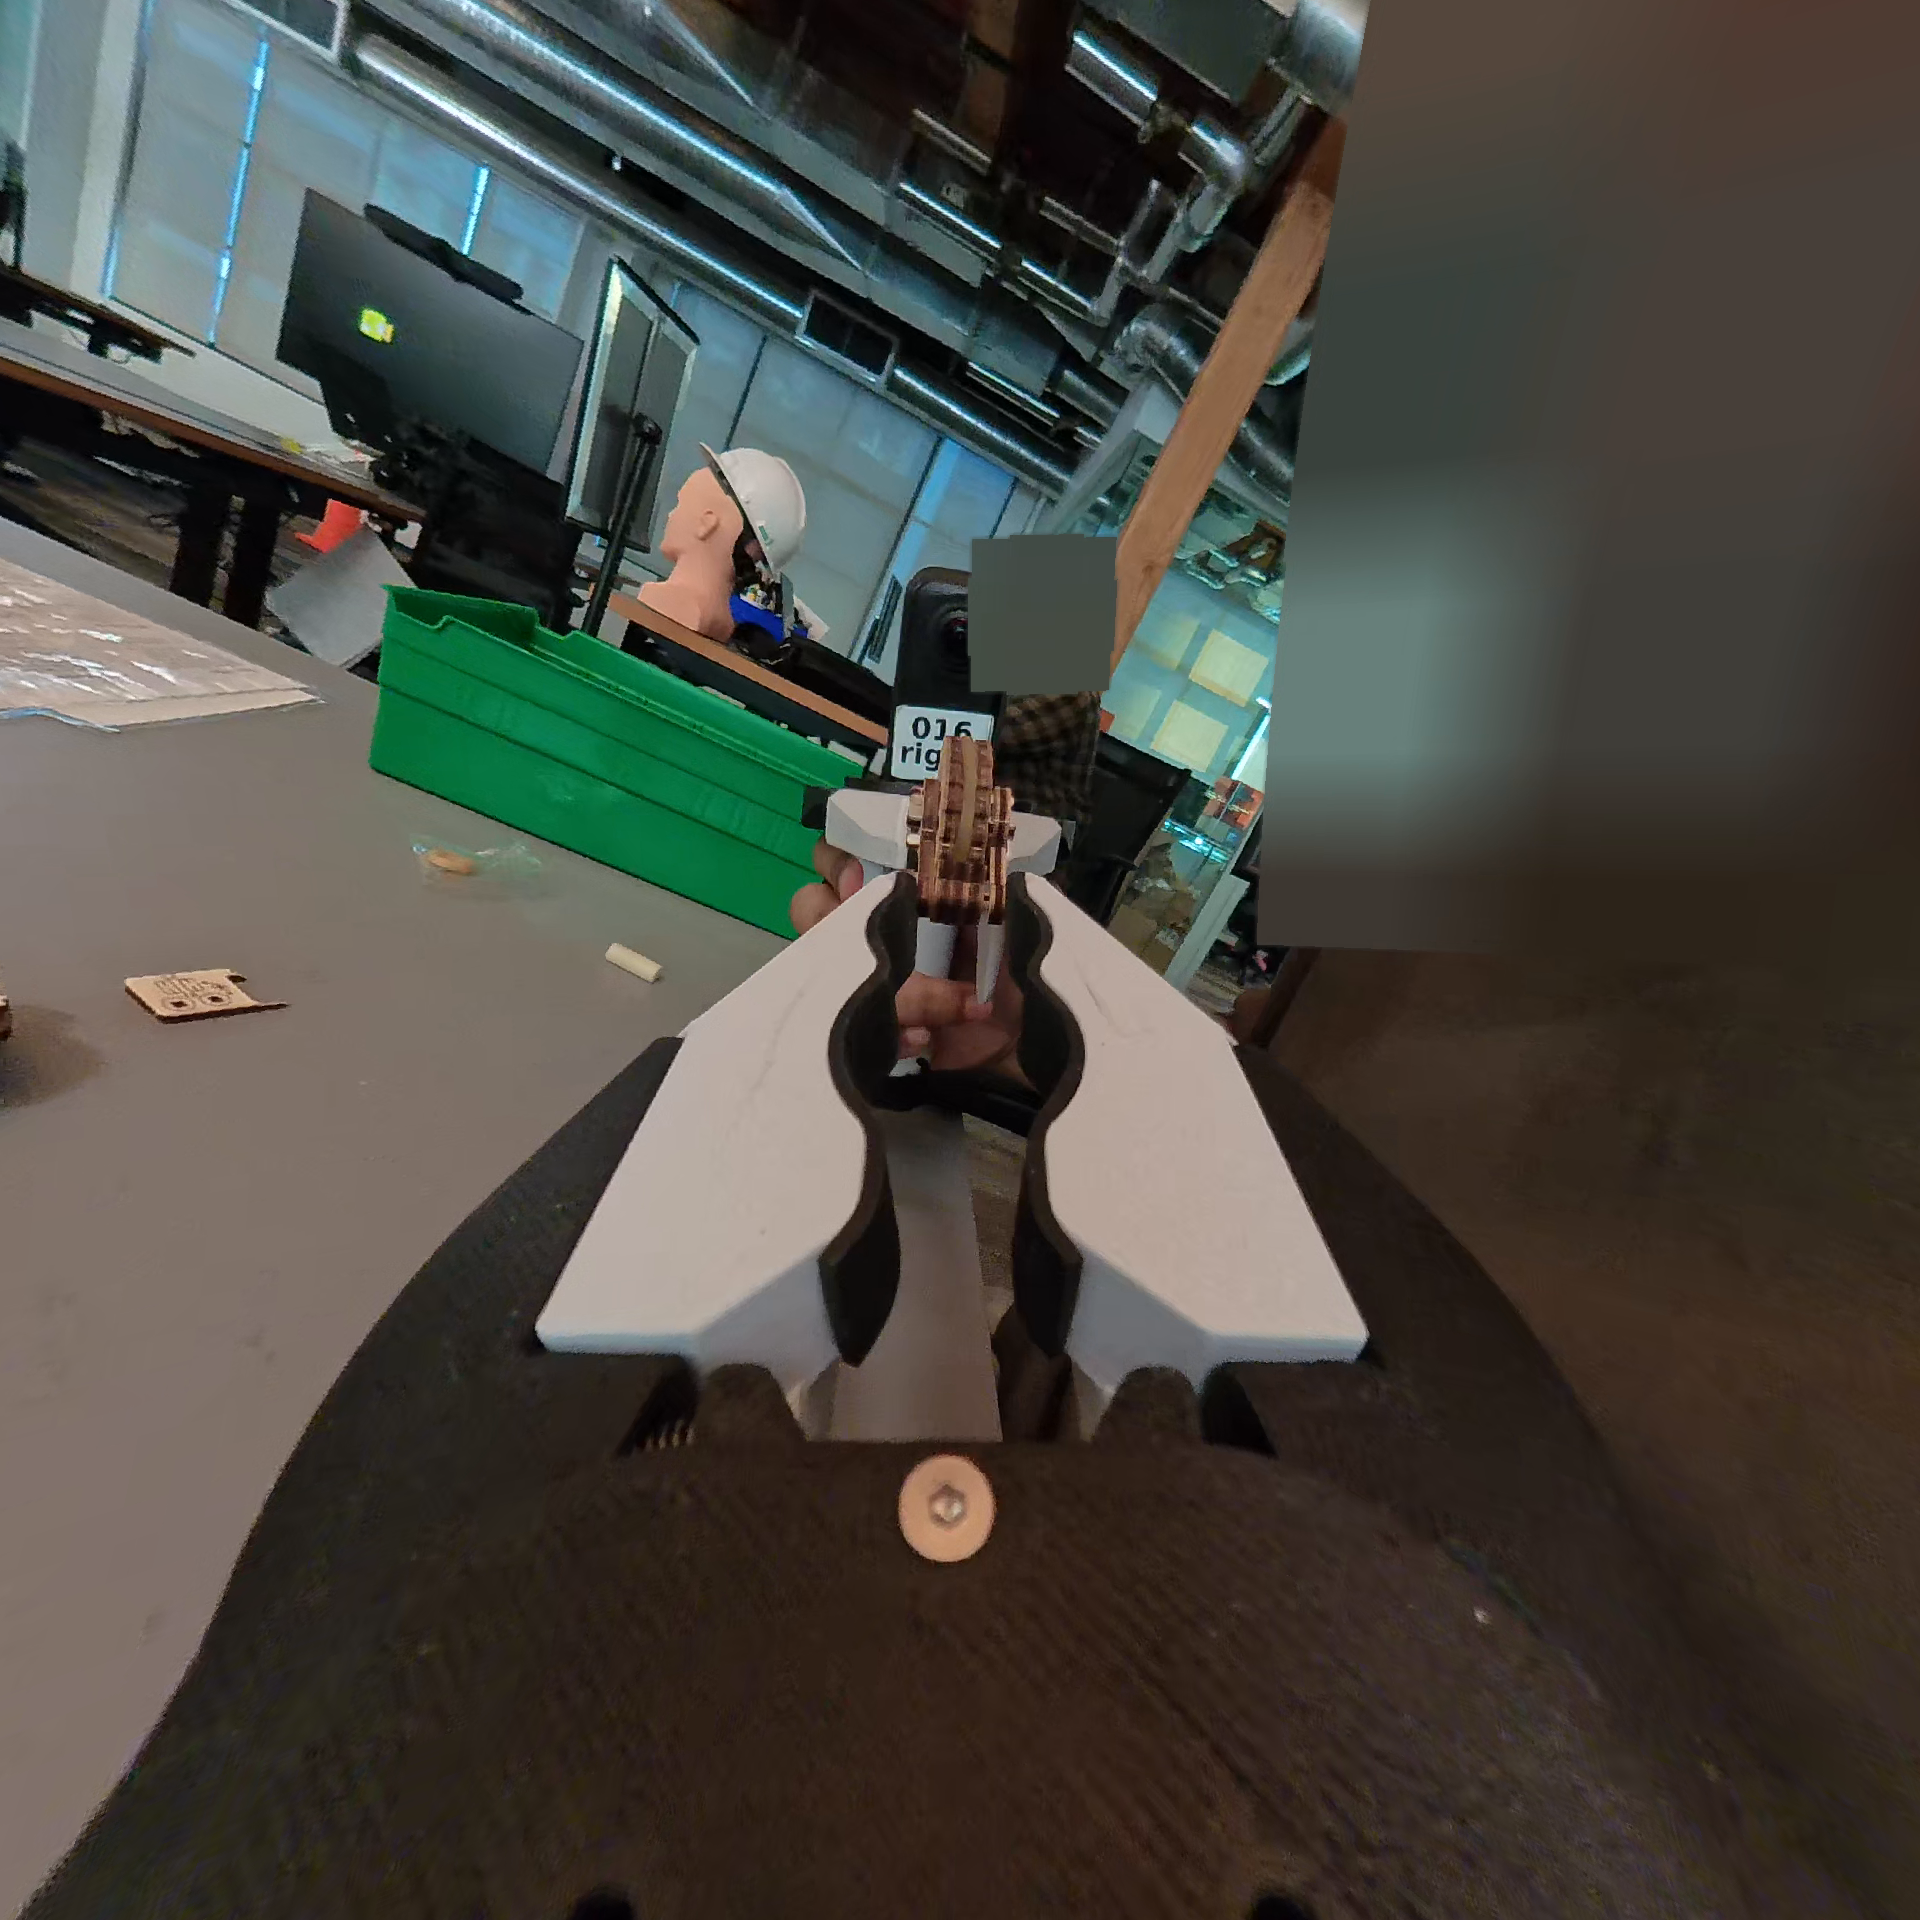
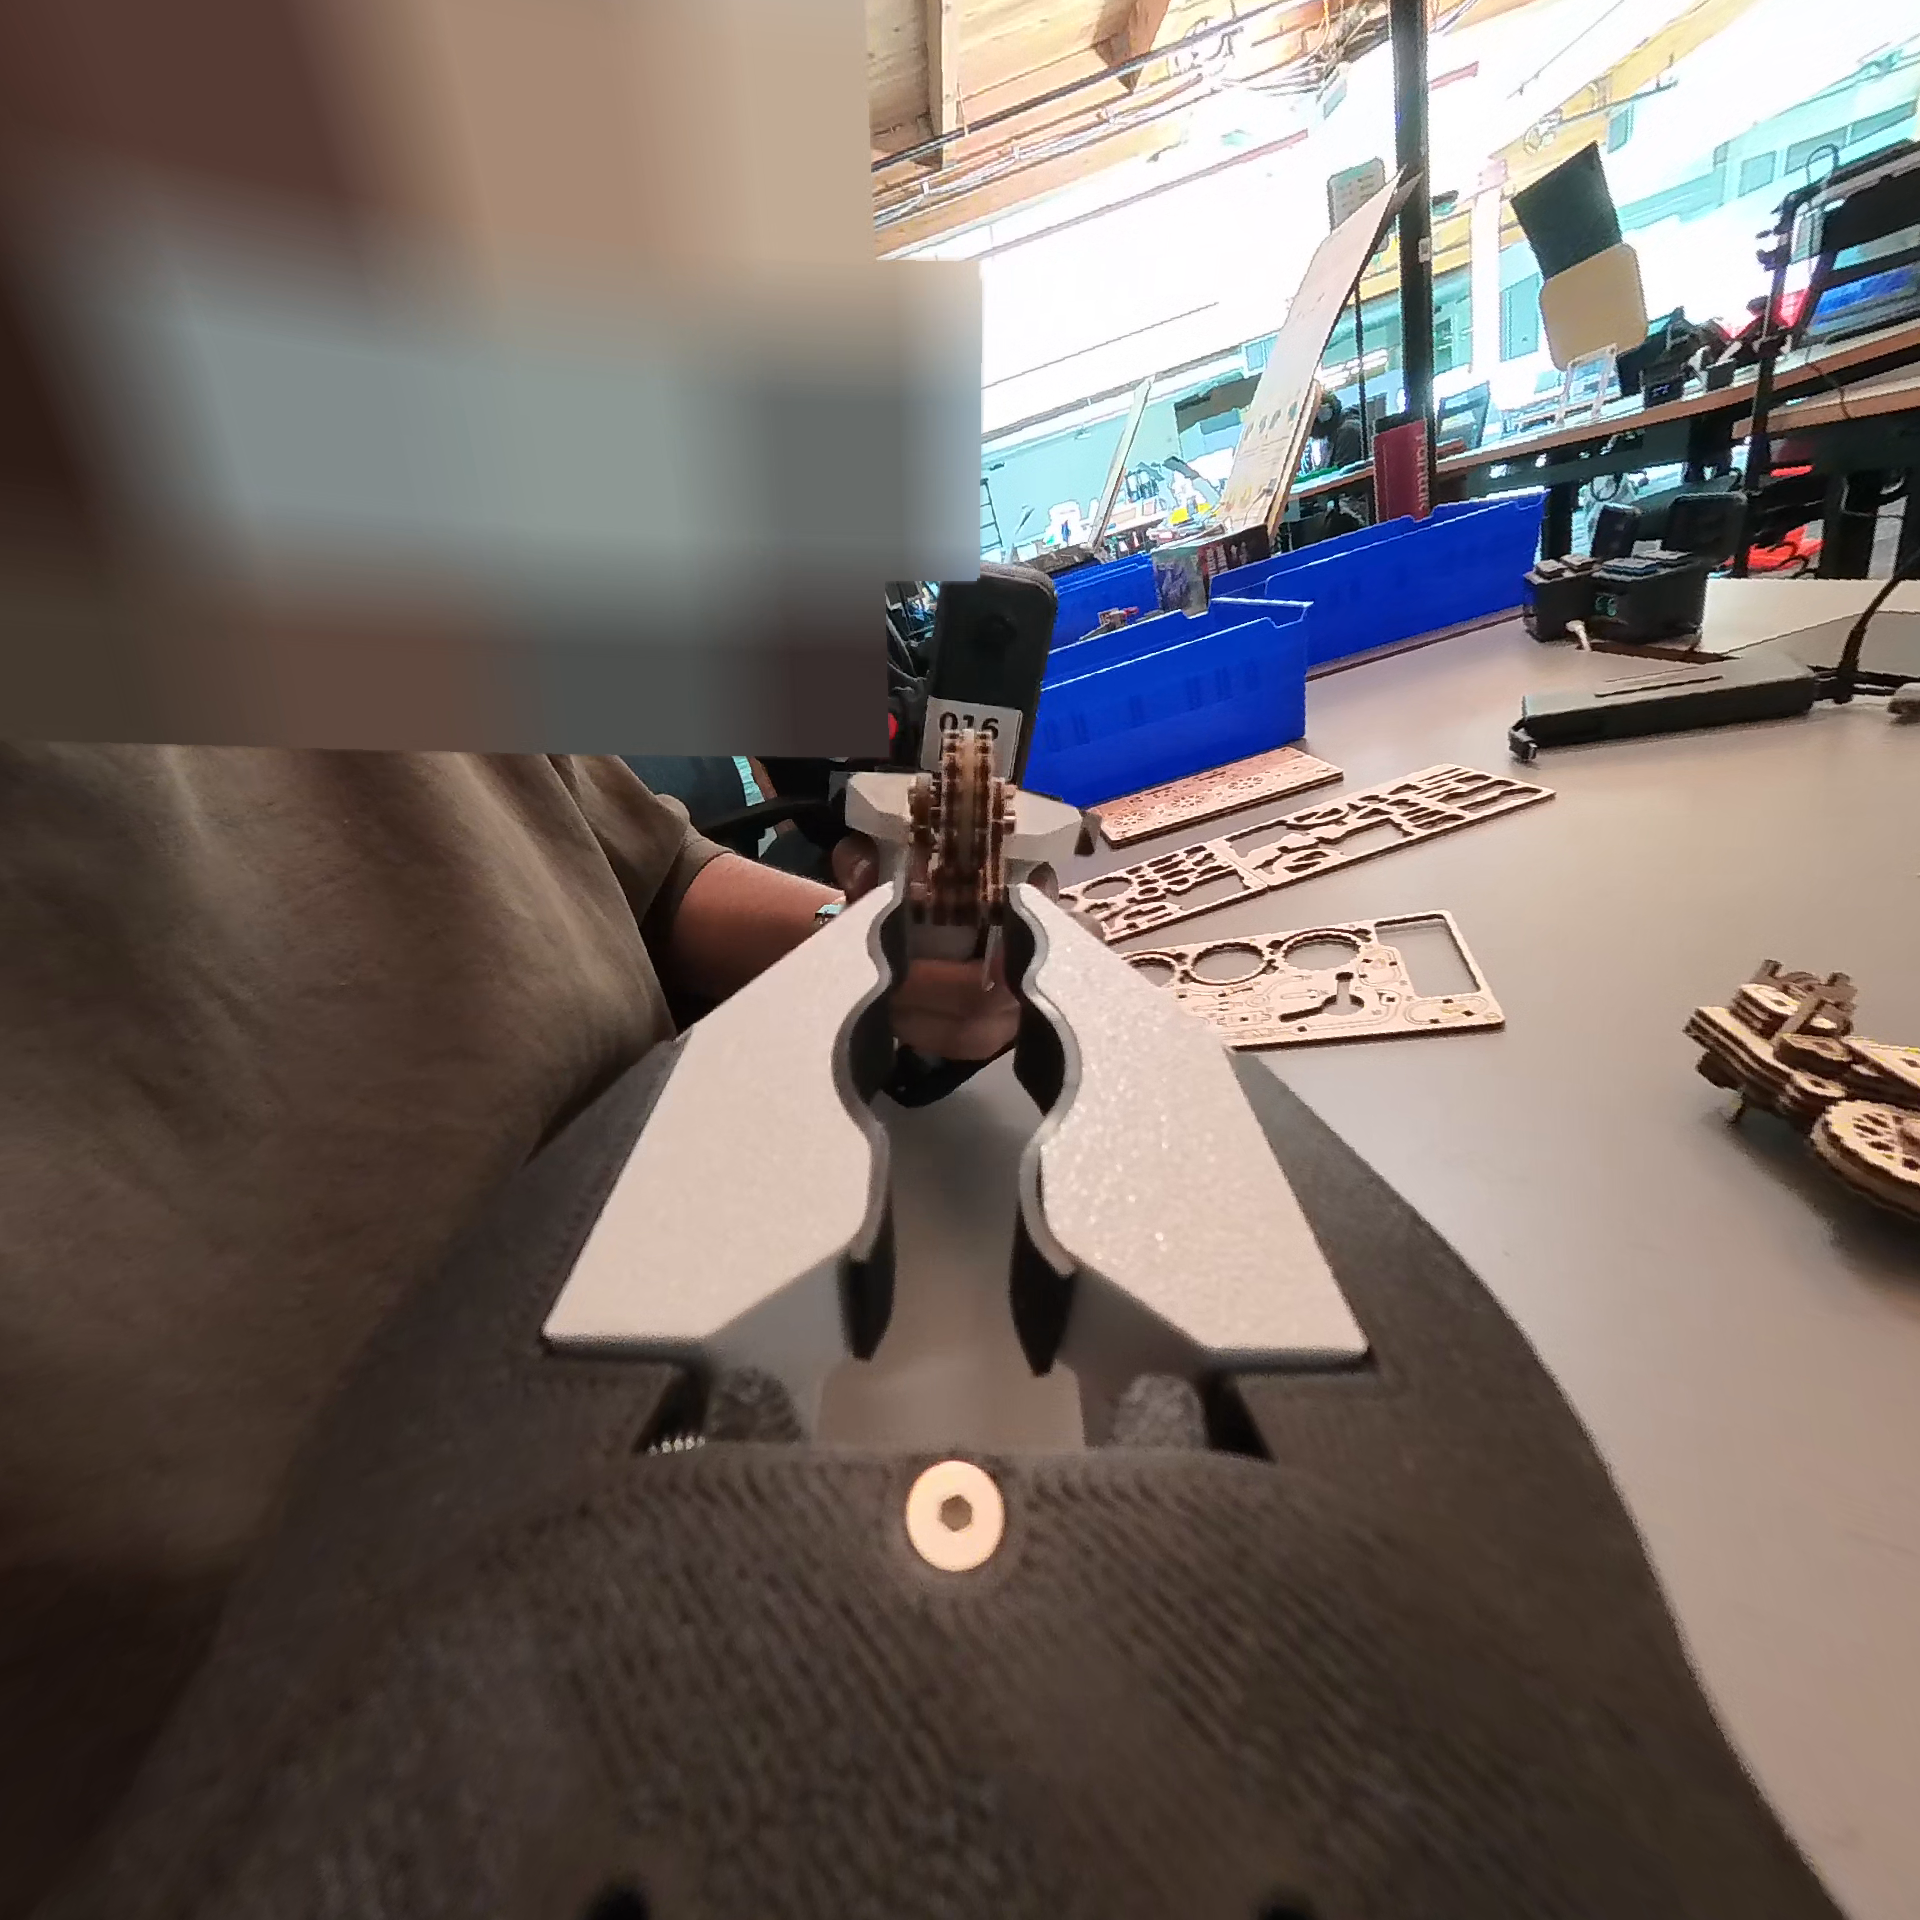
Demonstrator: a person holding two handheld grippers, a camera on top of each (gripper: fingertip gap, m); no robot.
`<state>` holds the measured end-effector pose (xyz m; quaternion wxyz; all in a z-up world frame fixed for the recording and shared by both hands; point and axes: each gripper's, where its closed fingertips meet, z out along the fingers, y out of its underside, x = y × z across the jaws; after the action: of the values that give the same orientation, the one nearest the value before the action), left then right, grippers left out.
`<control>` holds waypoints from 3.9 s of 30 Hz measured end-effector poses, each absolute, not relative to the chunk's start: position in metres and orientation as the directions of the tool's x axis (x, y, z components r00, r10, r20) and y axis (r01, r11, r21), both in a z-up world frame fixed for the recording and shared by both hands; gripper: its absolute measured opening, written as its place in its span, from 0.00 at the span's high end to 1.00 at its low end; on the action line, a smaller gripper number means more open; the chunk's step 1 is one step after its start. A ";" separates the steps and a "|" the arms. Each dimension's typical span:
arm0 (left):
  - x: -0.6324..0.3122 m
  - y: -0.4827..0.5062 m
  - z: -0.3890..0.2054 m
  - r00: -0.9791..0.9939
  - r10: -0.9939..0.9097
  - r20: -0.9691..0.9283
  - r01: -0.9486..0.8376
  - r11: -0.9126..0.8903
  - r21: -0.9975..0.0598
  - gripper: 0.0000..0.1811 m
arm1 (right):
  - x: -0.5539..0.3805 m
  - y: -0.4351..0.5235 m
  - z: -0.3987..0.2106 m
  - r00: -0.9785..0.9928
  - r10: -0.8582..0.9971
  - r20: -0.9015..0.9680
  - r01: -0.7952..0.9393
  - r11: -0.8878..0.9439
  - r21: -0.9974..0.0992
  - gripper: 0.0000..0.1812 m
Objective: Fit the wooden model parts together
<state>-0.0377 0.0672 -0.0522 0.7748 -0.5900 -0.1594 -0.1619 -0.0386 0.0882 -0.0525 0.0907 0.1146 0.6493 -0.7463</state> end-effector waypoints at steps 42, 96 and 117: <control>-0.043 0.075 -0.075 0.968 0.124 0.216 0.208 0.075 -0.975 0.92 | -0.050 0.087 -0.073 -0.963 0.158 -0.218 0.224 0.020 -0.974 0.80; -0.021 0.088 -0.111 0.990 0.057 0.128 0.135 -0.143 -0.981 0.92 | -0.024 0.084 -0.124 -0.952 0.147 0.269 -0.146 0.552 -0.821 0.92; -0.010 0.085 -0.097 0.966 -0.059 0.250 0.247 -0.063 -0.967 0.91 | -0.013 0.077 -0.108 -0.991 0.107 0.085 -0.038 0.379 -0.924 0.92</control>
<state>-0.0102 0.0849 -0.0966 0.6814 -0.7203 -0.0653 -0.1121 -0.0128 0.0765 -0.1083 -0.0651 0.0207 0.8279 -0.5567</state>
